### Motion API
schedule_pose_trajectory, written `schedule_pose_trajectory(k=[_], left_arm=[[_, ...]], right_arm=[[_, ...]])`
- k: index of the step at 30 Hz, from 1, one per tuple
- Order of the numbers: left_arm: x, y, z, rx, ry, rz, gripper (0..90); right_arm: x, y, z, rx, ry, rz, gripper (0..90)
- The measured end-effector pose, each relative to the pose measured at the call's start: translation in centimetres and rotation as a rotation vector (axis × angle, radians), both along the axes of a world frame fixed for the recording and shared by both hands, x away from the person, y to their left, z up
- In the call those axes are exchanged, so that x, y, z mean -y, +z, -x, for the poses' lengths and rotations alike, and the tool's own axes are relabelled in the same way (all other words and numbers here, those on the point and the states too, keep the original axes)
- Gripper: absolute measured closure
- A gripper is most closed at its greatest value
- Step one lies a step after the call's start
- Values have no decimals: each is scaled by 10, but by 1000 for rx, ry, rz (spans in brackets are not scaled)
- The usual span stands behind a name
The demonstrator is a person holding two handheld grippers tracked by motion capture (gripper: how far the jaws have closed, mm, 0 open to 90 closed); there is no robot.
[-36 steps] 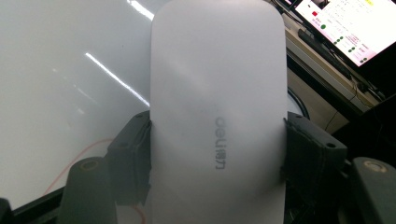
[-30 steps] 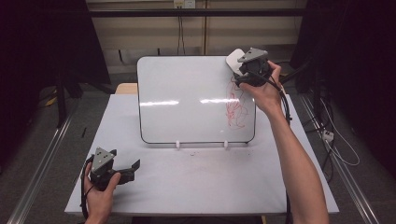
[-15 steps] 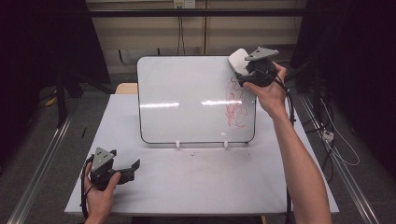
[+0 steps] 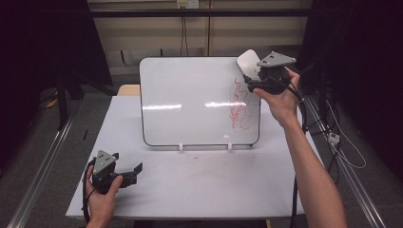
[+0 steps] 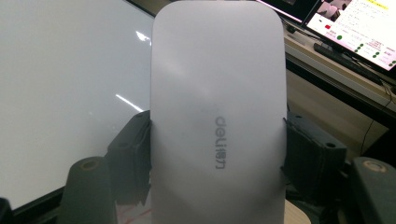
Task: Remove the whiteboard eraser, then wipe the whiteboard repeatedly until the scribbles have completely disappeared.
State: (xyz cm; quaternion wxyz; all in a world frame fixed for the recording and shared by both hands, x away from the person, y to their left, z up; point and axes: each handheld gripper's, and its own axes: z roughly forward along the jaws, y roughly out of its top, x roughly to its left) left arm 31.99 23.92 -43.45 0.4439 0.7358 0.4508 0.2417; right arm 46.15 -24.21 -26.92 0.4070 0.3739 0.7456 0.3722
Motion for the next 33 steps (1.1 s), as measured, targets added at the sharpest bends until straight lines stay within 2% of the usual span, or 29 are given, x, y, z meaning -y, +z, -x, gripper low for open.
schedule_pose_trajectory(k=[11,21,33], left_arm=[[2,1,-2,-1,-9,0,51],[2,2,1,10,-6,0,51],[2,1,-2,8,-21,6,51]], right_arm=[[0,-19,14,9,4,5,317],[-5,-28,23,24,13,-2,317],[-15,-37,22,15,16,43,317]])
